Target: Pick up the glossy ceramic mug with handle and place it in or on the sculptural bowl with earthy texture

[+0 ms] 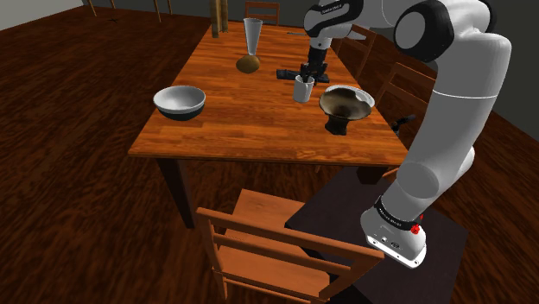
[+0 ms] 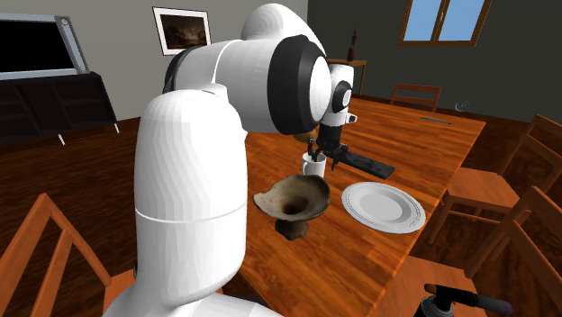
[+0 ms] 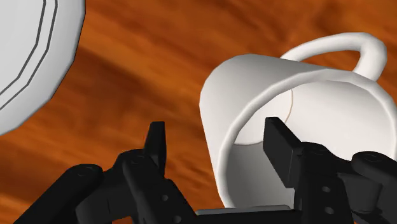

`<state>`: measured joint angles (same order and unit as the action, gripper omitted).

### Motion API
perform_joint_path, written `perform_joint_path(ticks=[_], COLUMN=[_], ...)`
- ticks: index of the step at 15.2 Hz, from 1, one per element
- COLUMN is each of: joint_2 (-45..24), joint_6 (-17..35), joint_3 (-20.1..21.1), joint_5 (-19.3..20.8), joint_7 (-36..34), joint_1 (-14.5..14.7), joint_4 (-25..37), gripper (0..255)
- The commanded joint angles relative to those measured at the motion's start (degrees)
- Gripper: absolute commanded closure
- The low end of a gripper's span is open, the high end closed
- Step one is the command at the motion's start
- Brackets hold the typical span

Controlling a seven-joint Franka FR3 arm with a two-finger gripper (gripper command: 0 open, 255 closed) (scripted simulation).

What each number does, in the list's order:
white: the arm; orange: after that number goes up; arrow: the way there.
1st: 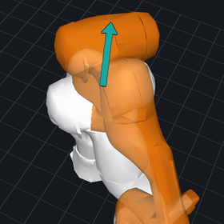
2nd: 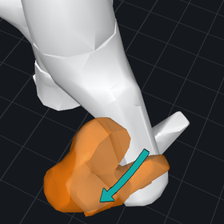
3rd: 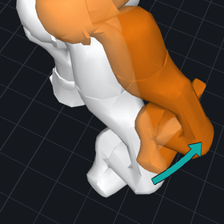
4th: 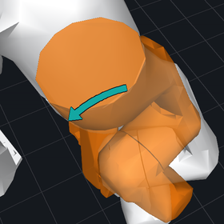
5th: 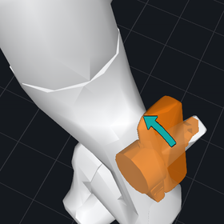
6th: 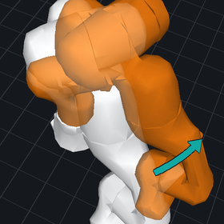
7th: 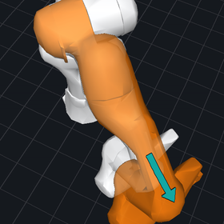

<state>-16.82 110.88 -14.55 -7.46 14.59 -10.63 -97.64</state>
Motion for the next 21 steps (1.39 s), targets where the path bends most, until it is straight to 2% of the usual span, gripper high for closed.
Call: perform_joint_path(ticks=[1, 9, 21], joint_2=[0.00, 0.00, 1.63], joint_6=[0.00, 0.01, -8.59], joint_3=[0.00, 0.00, -0.25], joint_5=[0.00, 0.00, 0.69], joint_7=[0.00, 0.00, -0.79], joint_1=[0.00, 0.00, -0.10], joint_4=[0.00, -0.01, 7.05], gripper=[255, 255, 255])
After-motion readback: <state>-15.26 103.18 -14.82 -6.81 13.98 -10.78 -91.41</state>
